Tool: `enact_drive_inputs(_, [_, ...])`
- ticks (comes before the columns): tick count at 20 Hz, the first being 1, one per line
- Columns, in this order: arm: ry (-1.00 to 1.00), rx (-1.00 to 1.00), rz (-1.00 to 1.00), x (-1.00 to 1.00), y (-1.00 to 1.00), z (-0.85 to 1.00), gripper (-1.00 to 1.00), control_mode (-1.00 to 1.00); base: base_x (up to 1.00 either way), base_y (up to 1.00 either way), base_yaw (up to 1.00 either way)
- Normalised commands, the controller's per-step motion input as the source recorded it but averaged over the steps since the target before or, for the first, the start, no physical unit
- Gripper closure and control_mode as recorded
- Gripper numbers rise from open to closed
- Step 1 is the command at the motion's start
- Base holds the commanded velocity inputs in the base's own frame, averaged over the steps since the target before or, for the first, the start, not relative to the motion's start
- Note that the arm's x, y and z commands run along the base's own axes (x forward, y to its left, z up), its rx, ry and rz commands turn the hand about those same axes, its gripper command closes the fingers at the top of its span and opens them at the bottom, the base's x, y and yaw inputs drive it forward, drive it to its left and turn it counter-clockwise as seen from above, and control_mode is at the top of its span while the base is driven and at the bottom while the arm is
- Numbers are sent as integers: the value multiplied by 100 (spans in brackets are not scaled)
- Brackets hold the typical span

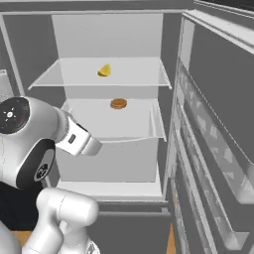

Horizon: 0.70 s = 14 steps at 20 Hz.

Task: Grab a lemon wedge from the fridge and one ice cube from the ice bowl, and put them in the glass of lemonade.

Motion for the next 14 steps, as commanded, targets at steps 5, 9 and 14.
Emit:
enact_drive_inputs(5, [0,0,0,0,0,0,-100,100,25,-15,38])
enact_drive_inputs(9, [0,0,0,0,0,0,-100,100,38,0,26])
enact_drive_inputs(14, [0,0,0,0,0,0,-100,100,16,-11,24])
